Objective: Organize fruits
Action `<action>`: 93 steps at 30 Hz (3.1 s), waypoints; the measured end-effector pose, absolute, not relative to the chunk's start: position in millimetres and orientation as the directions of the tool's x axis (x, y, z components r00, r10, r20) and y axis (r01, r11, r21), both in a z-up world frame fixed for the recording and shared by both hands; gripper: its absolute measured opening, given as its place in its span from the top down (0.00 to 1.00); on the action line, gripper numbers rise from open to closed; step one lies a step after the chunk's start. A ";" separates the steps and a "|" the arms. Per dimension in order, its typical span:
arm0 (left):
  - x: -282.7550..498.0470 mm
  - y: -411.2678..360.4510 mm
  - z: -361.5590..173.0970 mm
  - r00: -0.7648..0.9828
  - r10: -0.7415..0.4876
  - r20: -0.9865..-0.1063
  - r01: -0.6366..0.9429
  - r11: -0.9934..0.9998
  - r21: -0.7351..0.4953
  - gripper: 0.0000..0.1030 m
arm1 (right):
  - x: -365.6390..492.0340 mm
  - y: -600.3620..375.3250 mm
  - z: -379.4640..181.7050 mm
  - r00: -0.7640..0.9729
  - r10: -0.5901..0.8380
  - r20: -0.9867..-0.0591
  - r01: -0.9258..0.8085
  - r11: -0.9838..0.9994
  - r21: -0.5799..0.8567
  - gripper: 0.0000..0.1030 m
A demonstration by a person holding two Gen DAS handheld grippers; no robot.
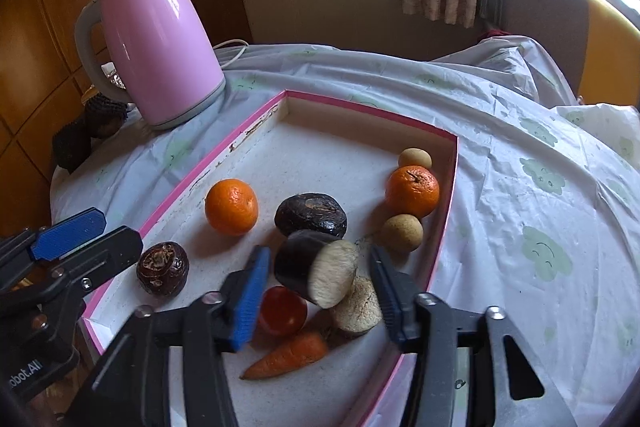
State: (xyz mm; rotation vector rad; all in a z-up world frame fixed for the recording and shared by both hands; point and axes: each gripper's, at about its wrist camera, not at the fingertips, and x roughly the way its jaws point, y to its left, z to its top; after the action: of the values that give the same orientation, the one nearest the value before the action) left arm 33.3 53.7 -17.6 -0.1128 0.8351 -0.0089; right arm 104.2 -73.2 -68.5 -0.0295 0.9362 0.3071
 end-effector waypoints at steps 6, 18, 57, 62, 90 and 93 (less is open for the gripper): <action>32.4 53.7 -16.3 0.676 -0.047 -0.735 -0.039 0.994 -0.100 0.49 | 100.5 -76.0 -65.2 0.560 0.248 -0.790 -0.260 0.959 0.116 0.44; 21.1 47.1 -2.5 0.708 -0.031 -0.705 -0.026 0.997 -0.069 0.49 | 78.2 -91.0 -46.8 0.632 0.181 -0.753 -0.177 0.980 0.088 0.31; -11.8 36.1 18.3 0.765 0.037 -0.643 -0.056 0.998 -0.008 0.25 | 18.3 -95.7 -33.5 0.718 0.092 -0.690 -0.121 0.993 0.007 0.22; -11.7 36.9 18.5 0.765 0.038 -0.643 -0.058 0.998 -0.009 0.25 | 18.5 -95.6 -33.6 0.718 0.092 -0.690 -0.120 0.993 0.008 0.22; -13.2 38.8 22.6 0.771 0.041 -0.636 -0.056 0.998 -0.003 0.26 | 18.9 -92.3 -35.5 0.714 0.096 -0.694 -0.130 0.992 0.004 0.20; -13.8 38.2 23.5 0.779 0.043 -0.626 -0.054 0.999 0.002 0.33 | 18.5 -93.2 -36.5 0.712 0.095 -0.696 -0.130 0.992 0.002 0.20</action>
State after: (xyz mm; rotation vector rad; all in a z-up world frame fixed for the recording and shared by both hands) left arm -13.8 38.2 23.5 -0.0167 0.6757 0.0526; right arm 18.5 -93.2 -36.5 -0.0479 0.7685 0.1245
